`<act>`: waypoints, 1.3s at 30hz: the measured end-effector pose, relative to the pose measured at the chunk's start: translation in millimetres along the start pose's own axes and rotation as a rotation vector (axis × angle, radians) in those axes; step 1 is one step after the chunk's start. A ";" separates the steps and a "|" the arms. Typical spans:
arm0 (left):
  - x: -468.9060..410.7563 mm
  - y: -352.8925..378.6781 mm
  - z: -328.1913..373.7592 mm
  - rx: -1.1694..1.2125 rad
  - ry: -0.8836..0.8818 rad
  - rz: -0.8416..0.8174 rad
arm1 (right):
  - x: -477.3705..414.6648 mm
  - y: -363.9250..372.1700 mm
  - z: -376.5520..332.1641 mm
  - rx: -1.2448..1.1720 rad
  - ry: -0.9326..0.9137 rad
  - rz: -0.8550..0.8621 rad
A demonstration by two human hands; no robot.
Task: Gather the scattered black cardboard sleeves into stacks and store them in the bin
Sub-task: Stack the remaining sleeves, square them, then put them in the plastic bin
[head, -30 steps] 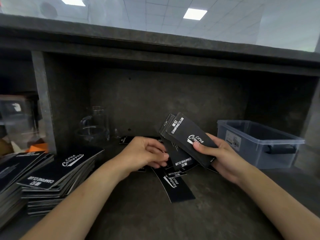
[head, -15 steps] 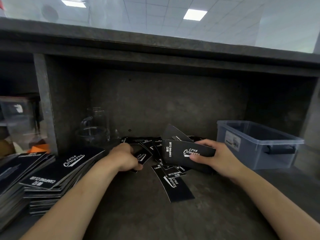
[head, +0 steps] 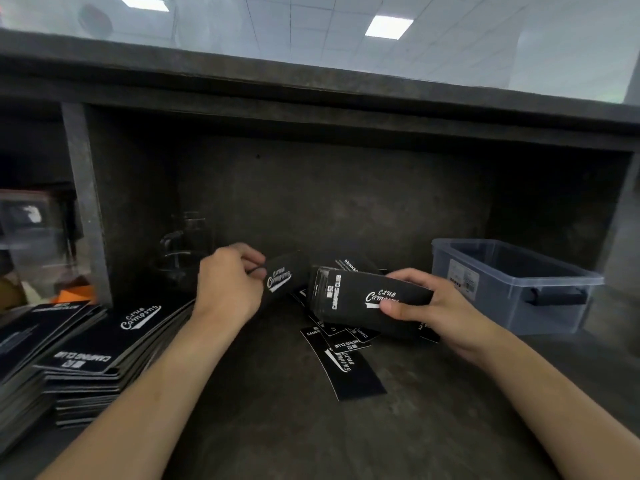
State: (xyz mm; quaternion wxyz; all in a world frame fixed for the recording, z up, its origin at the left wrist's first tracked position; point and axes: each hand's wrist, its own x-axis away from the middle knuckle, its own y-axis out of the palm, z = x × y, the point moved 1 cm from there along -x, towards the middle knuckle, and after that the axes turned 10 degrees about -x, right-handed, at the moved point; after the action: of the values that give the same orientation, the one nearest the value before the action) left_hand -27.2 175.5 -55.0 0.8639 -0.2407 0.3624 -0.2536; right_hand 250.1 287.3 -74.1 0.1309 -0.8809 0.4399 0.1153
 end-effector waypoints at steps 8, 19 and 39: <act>14.3 26.5 12.1 0.331 0.089 -0.358 | -0.5 7.3 6.4 0.150 0.032 -0.080; 35.3 47.3 32.0 0.527 -0.096 -0.548 | 0.4 13.6 4.9 0.401 -0.041 -0.183; 22.1 48.1 8.5 -0.175 0.225 -0.722 | -4.9 -6.9 4.7 0.320 -0.276 0.371</act>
State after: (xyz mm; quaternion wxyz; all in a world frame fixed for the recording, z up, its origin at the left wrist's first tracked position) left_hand 5.3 200.2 -89.7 0.6502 -0.3965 0.3670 -0.5342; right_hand 252.4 296.5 -76.1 0.3036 -0.7293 0.5844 0.1855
